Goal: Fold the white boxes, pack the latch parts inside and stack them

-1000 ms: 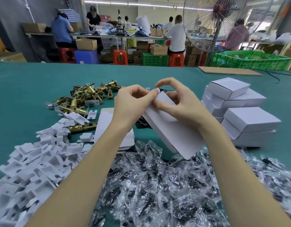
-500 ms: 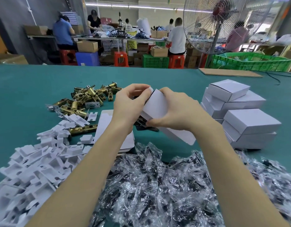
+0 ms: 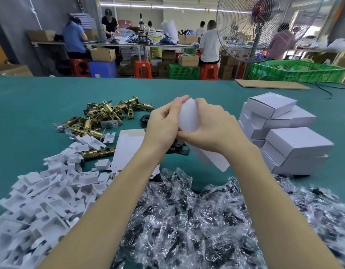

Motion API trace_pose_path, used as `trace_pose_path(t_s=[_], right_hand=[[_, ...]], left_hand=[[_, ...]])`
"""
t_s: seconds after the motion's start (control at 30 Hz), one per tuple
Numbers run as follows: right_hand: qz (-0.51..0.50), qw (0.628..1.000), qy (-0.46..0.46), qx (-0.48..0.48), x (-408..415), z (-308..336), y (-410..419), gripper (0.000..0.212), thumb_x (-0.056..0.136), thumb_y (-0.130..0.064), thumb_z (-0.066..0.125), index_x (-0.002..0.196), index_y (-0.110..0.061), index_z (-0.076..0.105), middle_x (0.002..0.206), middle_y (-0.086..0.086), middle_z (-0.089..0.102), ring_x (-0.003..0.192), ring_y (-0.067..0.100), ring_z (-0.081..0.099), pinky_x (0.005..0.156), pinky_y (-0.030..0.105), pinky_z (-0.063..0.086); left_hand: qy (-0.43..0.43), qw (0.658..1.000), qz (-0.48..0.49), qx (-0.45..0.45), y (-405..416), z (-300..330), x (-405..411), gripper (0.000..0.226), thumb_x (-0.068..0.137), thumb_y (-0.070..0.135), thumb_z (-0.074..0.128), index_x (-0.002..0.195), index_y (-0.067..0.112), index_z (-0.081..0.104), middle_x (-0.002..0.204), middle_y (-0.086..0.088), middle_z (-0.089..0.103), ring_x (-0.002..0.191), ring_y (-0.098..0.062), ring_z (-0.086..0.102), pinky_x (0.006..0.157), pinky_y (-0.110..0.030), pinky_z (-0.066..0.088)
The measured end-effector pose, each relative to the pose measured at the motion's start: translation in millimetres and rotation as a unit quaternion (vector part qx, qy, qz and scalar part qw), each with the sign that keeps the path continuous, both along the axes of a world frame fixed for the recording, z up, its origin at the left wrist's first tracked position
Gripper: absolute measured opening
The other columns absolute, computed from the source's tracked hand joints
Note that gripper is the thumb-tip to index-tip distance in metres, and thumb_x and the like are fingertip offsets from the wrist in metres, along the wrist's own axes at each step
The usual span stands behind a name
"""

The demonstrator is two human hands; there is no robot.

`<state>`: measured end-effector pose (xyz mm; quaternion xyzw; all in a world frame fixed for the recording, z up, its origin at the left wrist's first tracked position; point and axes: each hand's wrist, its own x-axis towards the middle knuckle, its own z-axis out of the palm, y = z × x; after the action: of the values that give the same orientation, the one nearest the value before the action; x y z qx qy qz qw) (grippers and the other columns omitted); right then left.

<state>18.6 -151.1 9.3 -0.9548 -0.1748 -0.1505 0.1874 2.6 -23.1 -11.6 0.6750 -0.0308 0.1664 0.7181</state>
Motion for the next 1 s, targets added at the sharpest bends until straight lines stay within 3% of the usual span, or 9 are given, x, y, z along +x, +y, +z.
trace_pose_path(t_s=[0.13, 0.27, 0.33, 0.43, 0.5, 0.6, 0.7, 0.87, 1.0], right_hand=[[-0.005, 0.999, 0.017, 0.043, -0.7, 5.2, -10.1, 0.067, 0.065, -0.074, 0.059, 0.105, -0.022, 0.049, 0.089, -0.009, 0.06, 0.084, 0.023, 0.061, 0.066, 0.037, 0.049], [0.009, 0.997, 0.039, 0.067, -0.3, 7.7, -14.4, 0.054, 0.073, -0.057, 0.069, 0.111, -0.023, 0.051, 0.096, -0.006, 0.065, 0.09, 0.023, 0.064, 0.074, 0.043, 0.055], [0.014, 0.996, 0.041, 0.08, 0.4, 5.8, -12.5, 0.054, 0.075, -0.058, 0.068, 0.113, -0.025, 0.051, 0.099, -0.007, 0.066, 0.092, 0.022, 0.064, 0.077, 0.044, 0.056], [0.045, 0.99, 0.092, 0.096, 3.3, 4.0, -14.4, 0.073, 0.08, -0.063, 0.07, 0.139, -0.028, 0.046, 0.131, -0.006, 0.063, 0.114, 0.021, 0.06, 0.09, 0.036, 0.051], [0.087, 0.98, 0.149, 0.1, 3.4, 6.4, -19.3, 0.078, 0.086, -0.064, 0.067, 0.153, -0.035, 0.038, 0.149, -0.008, 0.052, 0.135, 0.014, 0.05, 0.097, 0.029, 0.043], [0.171, 0.894, 0.284, 0.3, 1.8, 8.4, -26.1, 0.043, 0.102, -0.056, 0.048, 0.135, -0.031, 0.06, 0.14, -0.007, 0.061, 0.12, 0.009, 0.065, 0.086, 0.018, 0.054], [0.254, 0.787, 0.372, 0.422, 6.9, 5.9, -34.4, 0.053, 0.104, -0.058, 0.039, 0.136, -0.022, 0.06, 0.138, 0.007, 0.064, 0.113, 0.033, 0.071, 0.096, 0.036, 0.058], [0.17, 0.919, 0.162, 0.316, 21.7, -18.5, -29.6, 0.056, 0.072, -0.044, 0.088, 0.121, -0.031, 0.064, 0.114, -0.007, 0.074, 0.097, 0.014, 0.072, 0.076, 0.03, 0.056], [0.133, 0.918, 0.088, 0.362, 32.0, -36.1, -26.0, 0.023, 0.08, -0.032, 0.087, 0.1, -0.031, 0.075, 0.089, -0.014, 0.077, 0.071, -0.002, 0.066, 0.062, 0.018, 0.05]], left_hand=[[-0.028, 0.992, -0.09, 0.09, -0.7, 0.7, -3.3, 0.038, 0.108, 0.025, 0.051, 0.145, 0.027, 0.055, 0.149, 0.008, 0.055, 0.134, -0.004, 0.052, 0.111, -0.025, 0.044], [-0.06, 0.978, -0.119, 0.16, 5.0, -2.0, -1.6, 0.049, 0.105, 0.014, 0.055, 0.15, 0.032, 0.047, 0.161, 0.018, 0.031, 0.14, 0.01, 0.031, 0.104, -0.002, 0.034], [-0.05, 0.978, -0.13, 0.154, 9.7, -4.0, 2.2, 0.048, 0.106, 0.016, 0.054, 0.15, 0.034, 0.048, 0.146, 0.026, 0.05, 0.126, 0.01, 0.048, 0.102, -0.008, 0.04], [-0.042, 0.98, -0.086, 0.175, 21.7, -11.3, 9.9, 0.042, 0.104, 0.025, 0.056, 0.144, 0.04, 0.055, 0.067, 0.03, 0.055, 0.07, 0.0, 0.052, 0.07, -0.01, 0.044], [-0.038, 0.989, -0.053, 0.134, 30.3, -18.0, 13.3, 0.031, 0.103, 0.026, 0.058, 0.13, 0.04, 0.065, 0.074, 0.013, 0.06, 0.075, -0.01, 0.056, 0.07, -0.019, 0.048], [0.067, 0.998, 0.008, -0.003, 33.9, -32.1, 17.1, 0.019, 0.103, 0.023, 0.057, 0.101, 0.022, 0.076, 0.093, -0.001, 0.075, 0.086, -0.022, 0.067, 0.063, -0.029, 0.058], [0.171, 0.978, 0.021, -0.119, 31.0, -36.5, 19.1, 0.028, 0.105, 0.026, 0.051, 0.108, 0.007, 0.071, 0.099, -0.014, 0.077, 0.075, -0.031, 0.076, 0.061, -0.03, 0.062], [0.225, 0.972, -0.056, -0.03, 26.1, -33.4, 15.9, 0.072, 0.105, 0.064, 0.021, 0.097, 0.014, 0.073, 0.082, -0.009, 0.079, 0.06, -0.028, 0.074, 0.047, -0.025, 0.056], [0.257, 0.952, -0.049, 0.158, 21.8, -36.7, 17.5, 0.078, 0.099, 0.073, 0.014, 0.117, 0.017, 0.064, 0.095, -0.007, 0.078, 0.061, -0.023, 0.072, 0.047, -0.025, 0.052]])
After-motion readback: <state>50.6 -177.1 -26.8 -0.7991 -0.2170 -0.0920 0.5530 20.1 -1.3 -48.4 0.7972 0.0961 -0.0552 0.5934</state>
